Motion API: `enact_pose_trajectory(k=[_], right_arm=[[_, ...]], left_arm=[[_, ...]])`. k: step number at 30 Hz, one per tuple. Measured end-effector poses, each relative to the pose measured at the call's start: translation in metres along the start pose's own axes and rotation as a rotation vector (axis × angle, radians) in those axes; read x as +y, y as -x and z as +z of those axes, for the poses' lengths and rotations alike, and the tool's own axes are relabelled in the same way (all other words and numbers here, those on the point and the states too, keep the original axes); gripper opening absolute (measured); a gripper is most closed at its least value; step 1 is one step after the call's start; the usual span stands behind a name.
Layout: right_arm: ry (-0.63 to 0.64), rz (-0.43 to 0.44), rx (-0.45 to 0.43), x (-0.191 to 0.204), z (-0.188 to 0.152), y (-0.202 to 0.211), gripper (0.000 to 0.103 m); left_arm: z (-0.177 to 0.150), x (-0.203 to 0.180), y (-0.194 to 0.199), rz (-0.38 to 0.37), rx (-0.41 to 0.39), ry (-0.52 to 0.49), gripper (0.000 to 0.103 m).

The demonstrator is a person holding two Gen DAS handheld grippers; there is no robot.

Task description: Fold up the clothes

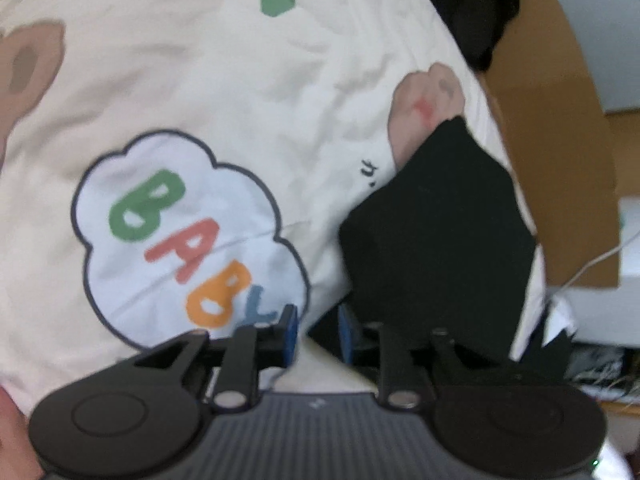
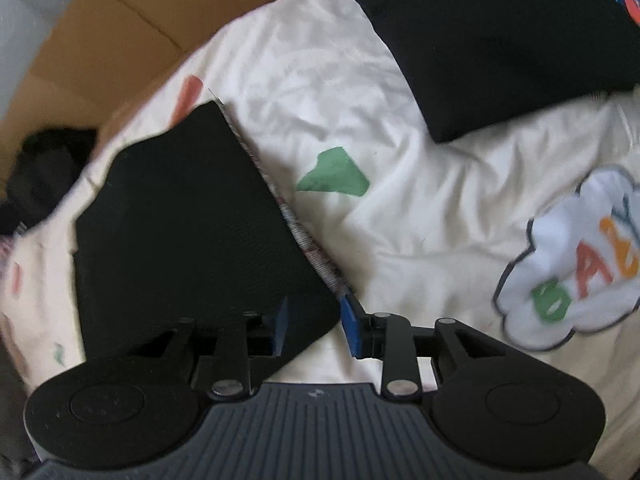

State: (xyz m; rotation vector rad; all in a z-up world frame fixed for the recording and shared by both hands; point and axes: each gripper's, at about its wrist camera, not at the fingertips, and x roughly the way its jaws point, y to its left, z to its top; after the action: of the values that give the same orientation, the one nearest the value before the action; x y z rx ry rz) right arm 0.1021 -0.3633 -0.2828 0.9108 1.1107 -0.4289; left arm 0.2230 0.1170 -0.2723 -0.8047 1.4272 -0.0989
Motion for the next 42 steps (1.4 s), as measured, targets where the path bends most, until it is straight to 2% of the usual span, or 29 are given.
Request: enact_pose_trajectory(k=[6, 10, 15, 20, 24, 28, 37, 39, 40, 41, 42], right_arm=[[-0.172, 0.157, -0.035, -0.025, -0.015, 0.002, 0.033], [-0.201, 0.175, -0.064, -0.037, -0.020, -0.002, 0.033], [-0.223, 0.193, -0.076, -0.045, -0.023, -0.010, 0.033], [-0.280, 0.240, -0.063, -0.053, -0.028, -0.030, 0.033], [-0.283, 0.258, -0.064, -0.055, -0.031, -0.041, 0.033], [-0.309, 0.280, -0.075, -0.060, -0.034, -0.049, 0.040], [-0.334, 0.326, -0.110, -0.064, -0.034, -0.059, 0.042], [-0.326, 0.327, -0.115, -0.063, -0.033, -0.060, 0.041], [-0.321, 0.326, -0.117, -0.062, -0.033, -0.060, 0.041], [-0.313, 0.321, -0.119, -0.061, -0.033, -0.059, 0.039], [-0.302, 0.313, -0.120, -0.059, -0.033, -0.058, 0.031]], left_arm=[[-0.011, -0.003, -0.019, -0.041, 0.003, 0.009, 0.022], [-0.021, 0.005, -0.021, -0.023, -0.031, 0.042, 0.022], [-0.024, 0.014, -0.031, -0.041, -0.037, 0.076, 0.023], [-0.024, 0.019, -0.043, -0.069, -0.030, 0.095, 0.039], [-0.024, 0.024, -0.050, -0.101, -0.045, 0.096, 0.040], [-0.022, 0.030, -0.058, -0.144, -0.056, 0.116, 0.040], [-0.020, 0.033, -0.068, -0.215, -0.094, 0.105, 0.040], [-0.022, 0.035, -0.067, -0.217, -0.098, 0.097, 0.035], [-0.022, 0.033, -0.066, -0.200, -0.098, 0.082, 0.024], [-0.023, 0.032, -0.066, -0.187, -0.090, 0.064, 0.006], [-0.022, 0.029, -0.067, -0.168, -0.057, 0.020, 0.006]])
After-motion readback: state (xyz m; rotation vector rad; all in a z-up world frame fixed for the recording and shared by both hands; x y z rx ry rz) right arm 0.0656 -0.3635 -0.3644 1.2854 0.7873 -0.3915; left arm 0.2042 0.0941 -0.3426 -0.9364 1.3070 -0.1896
